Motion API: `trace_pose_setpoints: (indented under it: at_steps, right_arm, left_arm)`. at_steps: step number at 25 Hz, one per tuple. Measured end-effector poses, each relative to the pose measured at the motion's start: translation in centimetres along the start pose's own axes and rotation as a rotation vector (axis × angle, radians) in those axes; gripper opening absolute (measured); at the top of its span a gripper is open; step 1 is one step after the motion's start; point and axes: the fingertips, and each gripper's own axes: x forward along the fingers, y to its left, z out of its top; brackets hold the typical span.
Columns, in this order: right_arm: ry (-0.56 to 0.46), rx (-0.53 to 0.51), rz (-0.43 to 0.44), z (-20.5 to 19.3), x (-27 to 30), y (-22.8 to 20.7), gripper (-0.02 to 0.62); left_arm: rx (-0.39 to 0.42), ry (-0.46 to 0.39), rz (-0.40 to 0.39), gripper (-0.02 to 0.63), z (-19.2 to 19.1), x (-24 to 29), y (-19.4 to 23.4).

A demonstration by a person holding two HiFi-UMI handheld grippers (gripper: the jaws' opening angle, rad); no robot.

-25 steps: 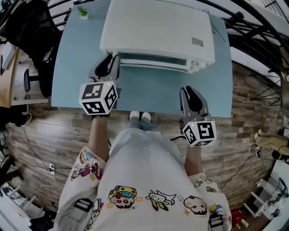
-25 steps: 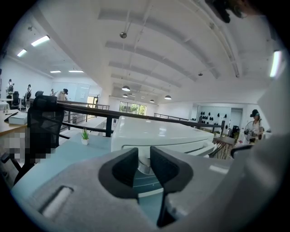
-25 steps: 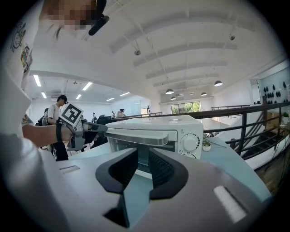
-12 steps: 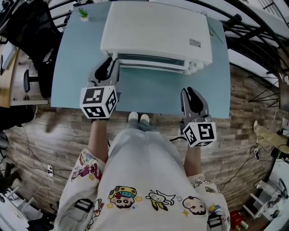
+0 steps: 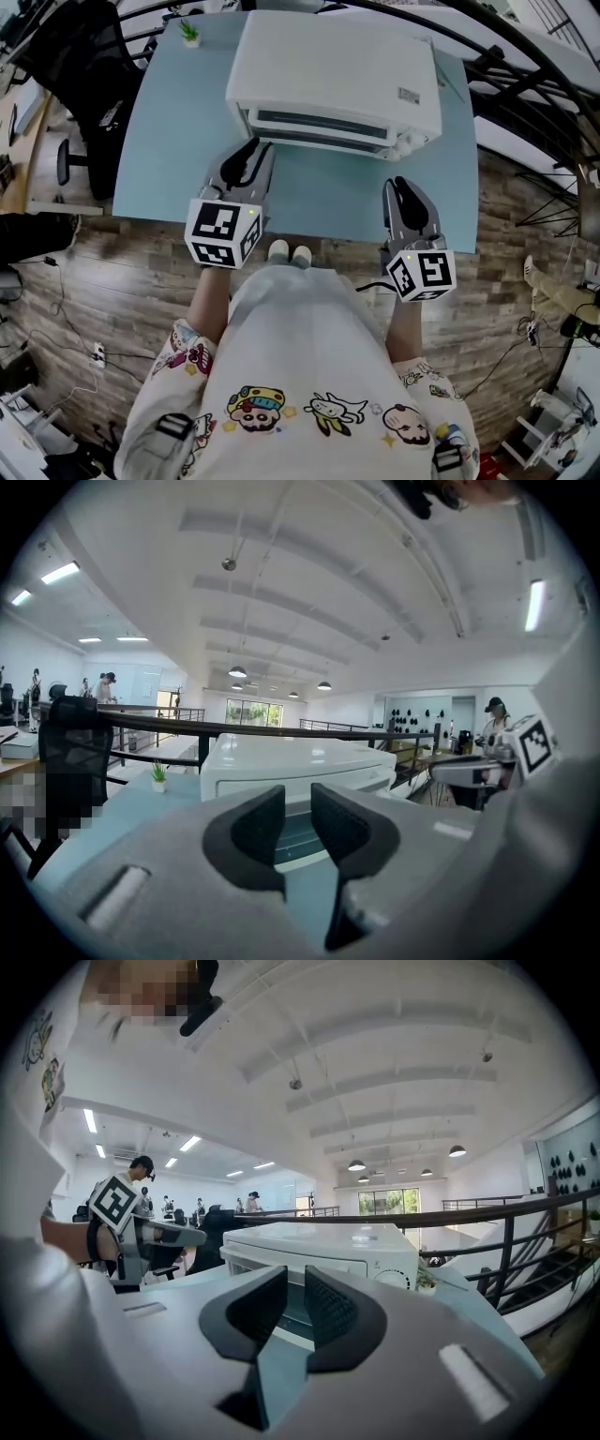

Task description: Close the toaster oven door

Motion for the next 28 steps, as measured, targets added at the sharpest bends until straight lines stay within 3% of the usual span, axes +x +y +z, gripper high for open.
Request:
trace_pose_setpoints:
  at_steps: [8,13,19,28]
  right_arm:
    - [0.016,-0.004,0.063,-0.7,0.2,2.0,0.054]
    - [0.027,0.007,0.052,-1.6,-0.5,2.6,0.011]
    - [0.054,0.024,0.032,-3.0,-1.3,2.8,0.009]
    - [0.105,0.030,0.018,-5.0,-1.8,3.0,0.009]
  left_arm:
    - [-0.051,0.070,-0.086,0.083,-3.9,-2.0,-3.3]
    - [-0.066,0.060,-0.140,0.071,-5.2,-3.1,-4.8]
    - [-0.099,0.060,-0.153,0.000,-7.2,-4.4,-4.2]
    - [-0.132,0.096,-0.155,-0.002,-9.3,-4.9,-3.5]
